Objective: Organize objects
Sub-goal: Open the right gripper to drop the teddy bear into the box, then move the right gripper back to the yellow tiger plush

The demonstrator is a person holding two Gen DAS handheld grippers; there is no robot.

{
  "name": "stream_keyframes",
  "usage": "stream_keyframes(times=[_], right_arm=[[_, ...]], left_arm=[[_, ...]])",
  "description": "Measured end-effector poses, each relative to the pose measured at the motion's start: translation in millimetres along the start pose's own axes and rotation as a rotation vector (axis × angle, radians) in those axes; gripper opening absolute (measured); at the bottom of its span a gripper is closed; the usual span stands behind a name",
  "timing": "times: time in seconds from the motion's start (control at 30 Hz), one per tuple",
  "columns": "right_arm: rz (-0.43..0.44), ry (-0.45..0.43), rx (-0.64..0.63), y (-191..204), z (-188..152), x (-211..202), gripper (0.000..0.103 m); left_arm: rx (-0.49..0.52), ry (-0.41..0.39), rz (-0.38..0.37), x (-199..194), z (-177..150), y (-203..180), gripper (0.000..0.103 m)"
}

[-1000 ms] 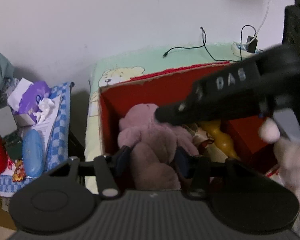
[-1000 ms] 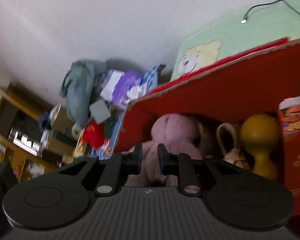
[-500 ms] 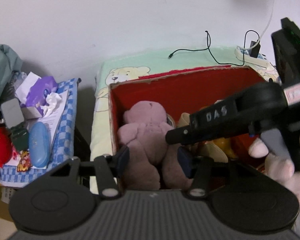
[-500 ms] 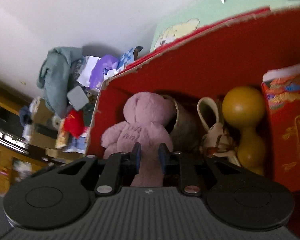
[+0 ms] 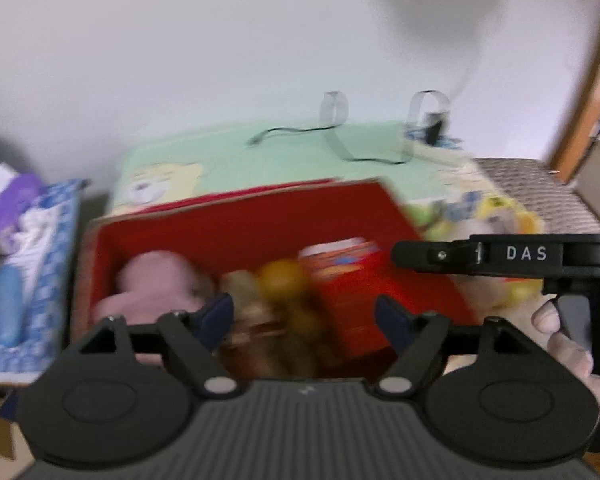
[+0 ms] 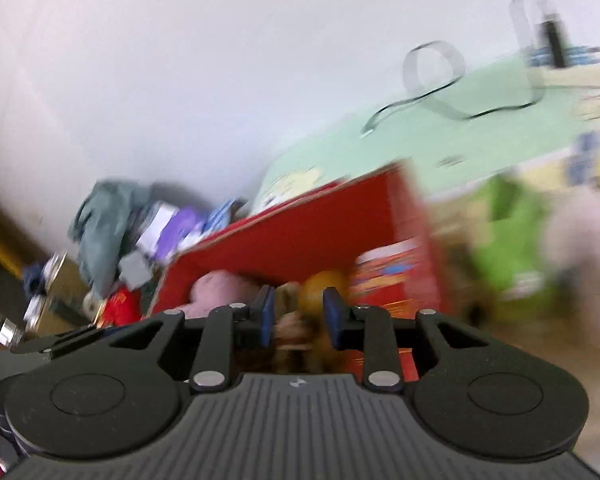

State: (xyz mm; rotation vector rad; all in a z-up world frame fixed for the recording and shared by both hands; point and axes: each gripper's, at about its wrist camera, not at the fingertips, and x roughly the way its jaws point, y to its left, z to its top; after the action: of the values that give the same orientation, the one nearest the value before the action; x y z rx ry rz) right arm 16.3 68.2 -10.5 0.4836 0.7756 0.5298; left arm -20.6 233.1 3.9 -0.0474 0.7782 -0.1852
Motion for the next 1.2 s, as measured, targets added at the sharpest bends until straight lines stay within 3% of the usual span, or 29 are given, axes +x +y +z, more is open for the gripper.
stream_keyframes(times=[0.1, 0.23, 0.37, 0.5, 0.77, 0.83, 1.2], right_arm=[[-0.061, -0.052, 0.048, -37.1, 7.1, -39.5, 0.032], [-0.153, -0.111, 0.095, -89.4, 14.0, -88.1, 0.033], [-0.221, -0.136, 0.149, -140.4, 13.8, -119.3, 0.033], [-0.280, -0.143, 0.170, -176.0, 12.5, -134.7, 0.035], [-0.284, -0.108, 0.195, -224.7, 17.0, -141.3, 0.040], [-0.273, -0.094, 0.196, -229.7, 18.8, -138.3, 0.040], [-0.228, -0.036, 0.177, -235.0, 23.4, -120.8, 0.043]], left_arm=[[0.028, -0.012, -0.085, 9.5, 9.3, -43.8, 0.087], [0.072, -0.005, -0.178, 31.7, 18.1, -103.7, 0.088], [0.059, 0.048, -0.257, 64.1, 20.6, -150.8, 0.088], [0.032, 0.103, -0.291, 97.0, 18.2, -183.1, 0.089], [0.036, 0.194, -0.218, 141.7, 14.8, -233.0, 0.096], [0.043, 0.209, -0.187, 147.8, 13.6, -240.1, 0.100], [0.088, 0.224, -0.047, 159.2, 15.0, -251.0, 0.100]])
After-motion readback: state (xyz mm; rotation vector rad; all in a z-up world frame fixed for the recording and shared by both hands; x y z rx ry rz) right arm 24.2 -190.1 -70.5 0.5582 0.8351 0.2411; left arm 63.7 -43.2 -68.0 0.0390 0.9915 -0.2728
